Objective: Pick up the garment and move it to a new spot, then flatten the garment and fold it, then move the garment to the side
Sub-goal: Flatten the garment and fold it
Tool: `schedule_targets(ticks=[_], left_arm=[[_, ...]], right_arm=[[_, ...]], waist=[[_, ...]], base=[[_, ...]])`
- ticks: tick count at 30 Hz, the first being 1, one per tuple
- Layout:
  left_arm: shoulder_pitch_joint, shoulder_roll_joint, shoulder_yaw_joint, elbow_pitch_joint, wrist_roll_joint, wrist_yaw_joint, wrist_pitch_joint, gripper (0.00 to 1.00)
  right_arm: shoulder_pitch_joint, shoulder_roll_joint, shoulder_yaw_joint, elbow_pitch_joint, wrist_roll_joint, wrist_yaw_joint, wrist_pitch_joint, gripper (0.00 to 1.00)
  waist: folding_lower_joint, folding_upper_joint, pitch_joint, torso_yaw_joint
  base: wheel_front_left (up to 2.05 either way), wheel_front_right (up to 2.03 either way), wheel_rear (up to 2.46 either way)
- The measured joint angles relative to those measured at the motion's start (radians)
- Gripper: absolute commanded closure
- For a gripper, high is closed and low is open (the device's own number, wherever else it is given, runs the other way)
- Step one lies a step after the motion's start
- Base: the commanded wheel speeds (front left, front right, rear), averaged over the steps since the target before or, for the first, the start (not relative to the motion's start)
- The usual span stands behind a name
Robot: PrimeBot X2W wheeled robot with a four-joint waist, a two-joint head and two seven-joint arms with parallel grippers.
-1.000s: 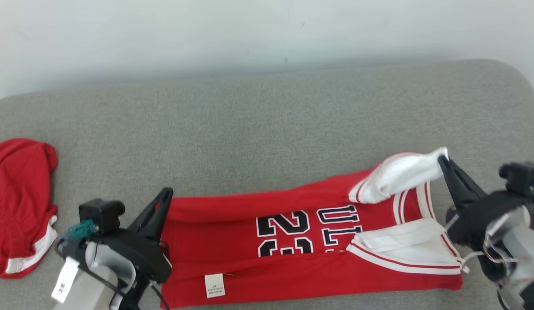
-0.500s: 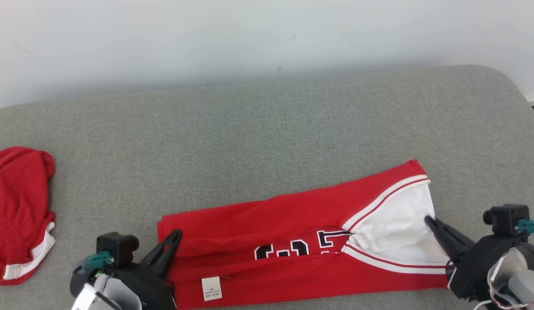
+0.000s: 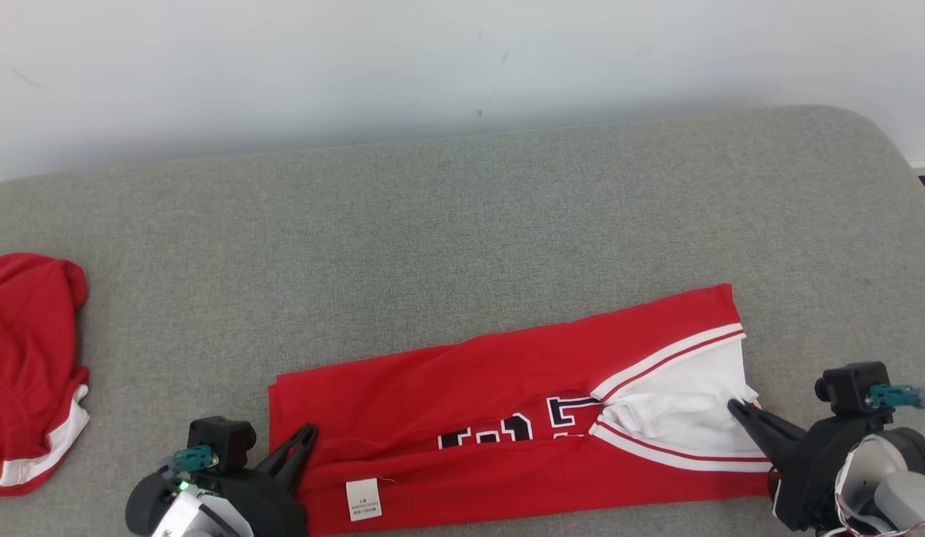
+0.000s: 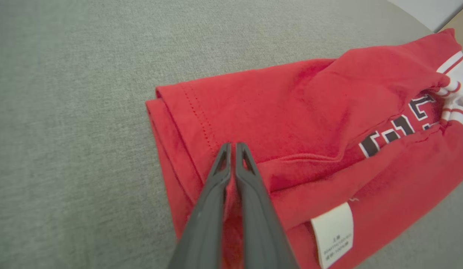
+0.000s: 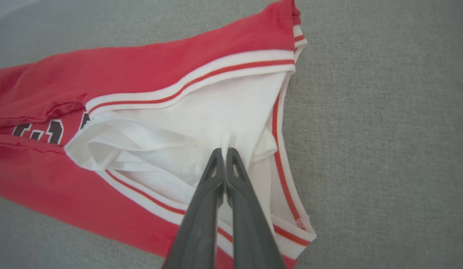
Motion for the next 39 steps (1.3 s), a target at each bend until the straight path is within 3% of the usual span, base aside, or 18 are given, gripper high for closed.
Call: schedule_targets(ticks=[1, 2, 3, 13, 19, 22, 30, 39], left_arm=[[0.000, -0.003, 0.003, 0.003, -0.004, 0.006, 0.000, 1.00], [0.000, -0.006, 0.005, 0.007, -0.005, 0.008, 0.000, 0.73], [-0.001, -0.011, 0.008, 0.014, -0.006, 0.010, -0.001, 0.00], [0.041, -0.018, 0.079, -0.024, -0.044, 0.070, -0.105, 0.00], [0.094, -0.016, 0.119, -0.105, -0.040, 0.140, -0.150, 0.00], [0.137, -0.014, 0.133, -0.162, -0.003, 0.186, -0.162, 0.00], [0.198, -0.009, 0.138, -0.264, 0.080, 0.218, -0.166, 0.00], [0.252, -0.010, 0.188, -0.342, 0.137, 0.227, -0.169, 0.00]], right_arm=[[-0.007, 0.001, -0.001, 0.003, 0.000, 0.000, 0.000, 0.84], [-0.012, 0.001, -0.002, 0.006, 0.000, 0.000, 0.000, 0.55], [-0.014, 0.002, -0.003, 0.010, 0.000, 0.000, -0.001, 0.00], [0.004, 0.011, -0.074, -0.025, 0.128, 0.000, -0.050, 0.00], [0.020, -0.006, -0.099, -0.010, 0.124, -0.004, -0.094, 0.00], [0.023, -0.006, -0.091, 0.005, 0.100, -0.037, -0.098, 0.00], [0.021, -0.004, -0.074, 0.052, 0.065, -0.127, -0.076, 0.00], [-0.028, 0.033, -0.041, 0.102, 0.056, -0.167, 0.004, 0.00]], waist=[[0.0000, -0.0001, 0.000, 0.000], [0.0000, 0.0000, -0.001, 0.000], [0.0001, 0.0000, -0.002, 0.000], [-0.0001, 0.0002, -0.050, -0.004], [-0.0001, 0.0001, -0.097, -0.004], [-0.0001, 0.0000, -0.117, 0.002], [-0.0001, 0.0001, -0.125, 0.039], [0.0000, 0.0001, -0.119, 0.075]], base=[[0.00, 0.00, 0.00], [0.00, 0.00, 0.00], [0.00, 0.00, 0.00], [0.00, 0.00, 0.00], [0.00, 0.00, 0.00], [0.00, 0.00, 0.00], [0.00, 0.00, 0.00], [0.00, 0.00, 0.00]])
